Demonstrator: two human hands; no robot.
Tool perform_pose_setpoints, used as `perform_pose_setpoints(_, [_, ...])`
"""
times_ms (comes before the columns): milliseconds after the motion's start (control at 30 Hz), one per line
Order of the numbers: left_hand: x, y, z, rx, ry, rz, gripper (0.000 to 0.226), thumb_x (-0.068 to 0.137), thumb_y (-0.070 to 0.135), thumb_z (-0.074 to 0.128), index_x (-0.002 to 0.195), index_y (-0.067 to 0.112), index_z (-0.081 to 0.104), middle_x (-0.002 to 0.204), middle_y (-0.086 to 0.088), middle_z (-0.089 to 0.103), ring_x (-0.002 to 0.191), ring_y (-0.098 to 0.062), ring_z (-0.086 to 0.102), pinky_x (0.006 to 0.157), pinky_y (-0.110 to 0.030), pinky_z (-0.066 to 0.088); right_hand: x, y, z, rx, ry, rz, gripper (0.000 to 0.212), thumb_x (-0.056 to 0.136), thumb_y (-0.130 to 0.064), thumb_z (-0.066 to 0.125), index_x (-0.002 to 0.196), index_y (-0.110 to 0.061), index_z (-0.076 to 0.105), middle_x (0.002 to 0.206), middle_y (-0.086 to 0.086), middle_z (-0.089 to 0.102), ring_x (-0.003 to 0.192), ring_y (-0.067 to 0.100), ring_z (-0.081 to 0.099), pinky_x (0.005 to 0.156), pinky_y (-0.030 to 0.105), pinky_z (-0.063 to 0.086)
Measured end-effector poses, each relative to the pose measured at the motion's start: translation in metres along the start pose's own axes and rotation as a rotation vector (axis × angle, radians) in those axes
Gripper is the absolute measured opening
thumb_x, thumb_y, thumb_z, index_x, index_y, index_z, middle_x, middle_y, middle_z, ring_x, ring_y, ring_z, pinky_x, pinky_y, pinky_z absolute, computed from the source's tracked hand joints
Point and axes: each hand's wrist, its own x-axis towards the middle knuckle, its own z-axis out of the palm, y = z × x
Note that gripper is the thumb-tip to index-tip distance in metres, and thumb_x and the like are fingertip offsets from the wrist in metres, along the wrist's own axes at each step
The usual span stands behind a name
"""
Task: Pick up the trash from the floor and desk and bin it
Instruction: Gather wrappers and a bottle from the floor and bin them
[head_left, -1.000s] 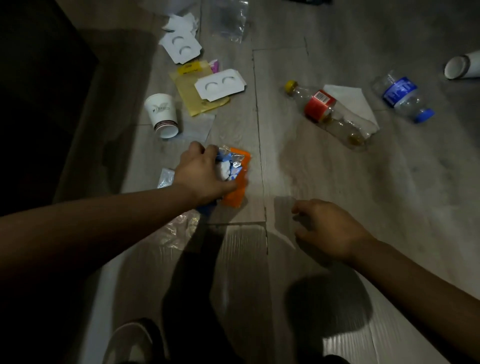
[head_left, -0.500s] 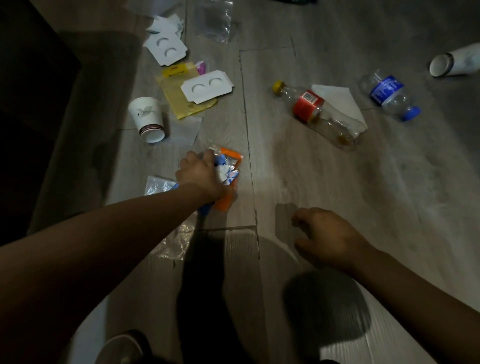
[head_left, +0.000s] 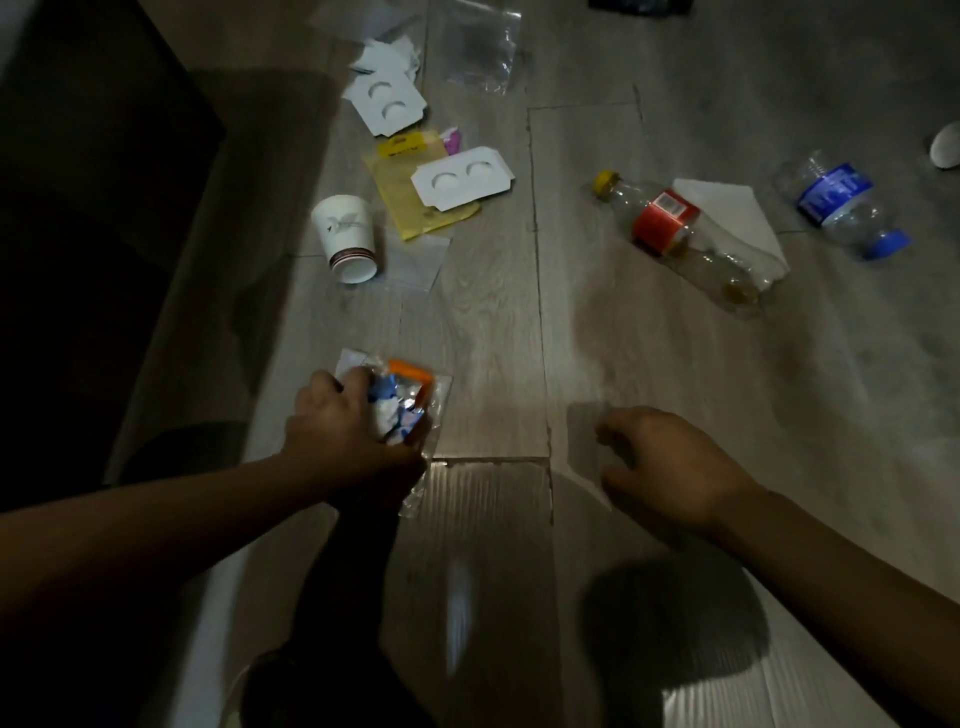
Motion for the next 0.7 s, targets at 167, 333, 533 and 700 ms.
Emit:
perform_pose_setpoints(167, [0.009,0.009,0.02,0.058,-0.034,-0.043,0.125,0.046,0.087,0.061,0.144,0.025,0.014,0.144,-0.011,0.022,0.13,-0.034,0.029,0.1,-0.047,0.038,0.015,0.012,-0.018,-0.038,0.081,0.005,0.045,0.084,-0.024,0.066,0.127,-0.021,0.053,0.111,0.005,0.057,0.093,0.017,0.055,0.076,0.025,0.043])
perform_pose_setpoints(333, [0.018,0.026,0.028,0.037,-0.081,-0.071,0.124,0.052,0.081,0.065,0.146,0.026,0.003,0.15,-0.01,0.007,0.134,-0.038,0.019,0.105,-0.054,0.032,0.039,0.029,-0.045,-0.143,0.189,0.072,0.06,0.079,-0.03,0.071,0.133,-0.015,0.051,0.124,0.015,0.052,0.108,0.031,0.055,0.085,0.031,0.044])
perform_pose_setpoints(533, [0.025,0.042,0.02,0.038,-0.034,-0.045,0.115,0.049,0.07,0.074,0.139,0.023,0.02,0.139,-0.013,0.025,0.123,-0.036,0.031,0.096,-0.047,0.039,0.071,0.049,-0.077,-0.225,0.322,0.156,0.065,0.077,-0.023,0.074,0.134,-0.007,0.046,0.132,0.021,0.045,0.117,0.035,0.047,0.095,0.041,0.043])
perform_pose_setpoints(700, [0.024,0.047,0.017,0.071,0.032,-0.03,0.105,0.056,0.065,0.073,0.138,0.021,0.024,0.134,-0.013,0.032,0.117,-0.034,0.037,0.094,-0.043,0.039,0.106,0.063,-0.091,-0.232,0.375,0.226,0.09,0.075,-0.032,0.076,0.148,-0.019,0.024,0.154,0.02,0.015,0.139,0.044,0.015,0.112,0.056,0.024])
